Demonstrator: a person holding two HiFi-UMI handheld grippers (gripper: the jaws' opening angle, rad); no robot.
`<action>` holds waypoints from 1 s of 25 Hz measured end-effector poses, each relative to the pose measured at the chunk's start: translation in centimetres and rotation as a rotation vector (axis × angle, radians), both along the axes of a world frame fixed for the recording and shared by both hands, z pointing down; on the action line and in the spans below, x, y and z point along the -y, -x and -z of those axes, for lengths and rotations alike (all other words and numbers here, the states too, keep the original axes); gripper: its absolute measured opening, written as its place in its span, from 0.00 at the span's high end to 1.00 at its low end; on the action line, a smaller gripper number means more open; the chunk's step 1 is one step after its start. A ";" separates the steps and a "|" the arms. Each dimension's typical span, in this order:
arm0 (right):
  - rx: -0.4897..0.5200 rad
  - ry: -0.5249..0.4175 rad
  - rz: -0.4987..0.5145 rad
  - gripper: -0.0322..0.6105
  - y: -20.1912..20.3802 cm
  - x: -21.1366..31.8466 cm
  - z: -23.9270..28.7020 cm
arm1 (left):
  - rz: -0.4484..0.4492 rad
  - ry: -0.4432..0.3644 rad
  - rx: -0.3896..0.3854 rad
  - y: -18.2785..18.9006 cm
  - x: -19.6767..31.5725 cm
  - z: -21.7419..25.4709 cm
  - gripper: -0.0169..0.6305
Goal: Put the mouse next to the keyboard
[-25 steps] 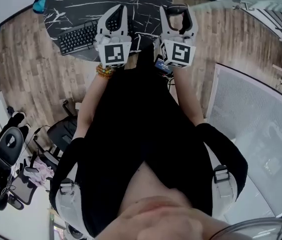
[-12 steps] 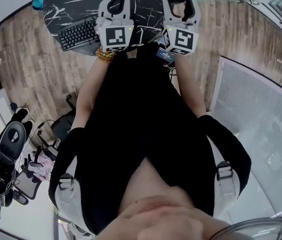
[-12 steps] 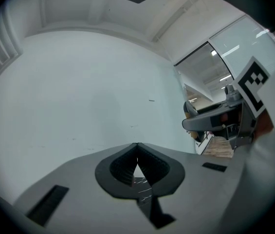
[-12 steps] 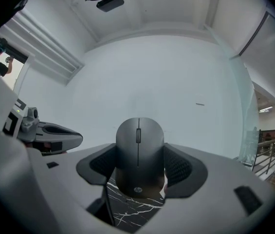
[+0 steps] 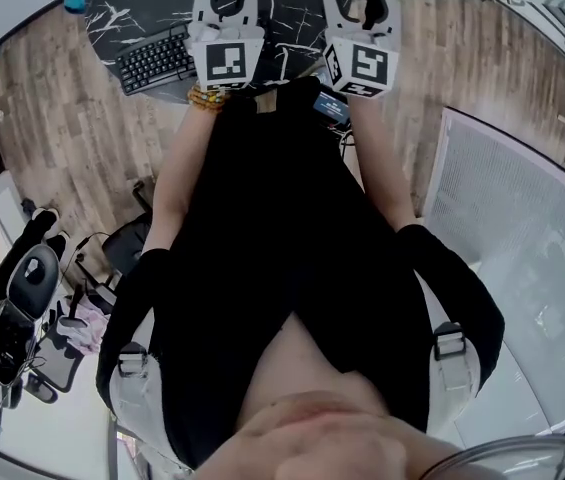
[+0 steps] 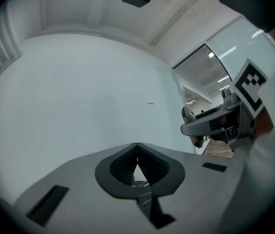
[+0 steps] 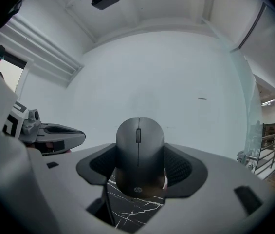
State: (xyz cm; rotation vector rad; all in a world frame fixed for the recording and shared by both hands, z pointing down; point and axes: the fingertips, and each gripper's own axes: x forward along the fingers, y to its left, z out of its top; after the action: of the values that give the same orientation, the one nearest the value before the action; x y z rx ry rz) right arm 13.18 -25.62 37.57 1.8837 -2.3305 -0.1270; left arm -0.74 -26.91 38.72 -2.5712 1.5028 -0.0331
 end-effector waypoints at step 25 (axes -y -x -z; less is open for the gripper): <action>0.014 0.105 0.050 0.51 0.3 0.2 -3.3 | 0.042 0.069 0.005 0.2 -0.8 -2.7 0.95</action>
State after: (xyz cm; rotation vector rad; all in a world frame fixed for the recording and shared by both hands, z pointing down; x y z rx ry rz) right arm 12.89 -25.83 40.89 1.7840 -2.3451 0.0041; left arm -0.89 -26.15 41.38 -2.5901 1.5815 -0.0978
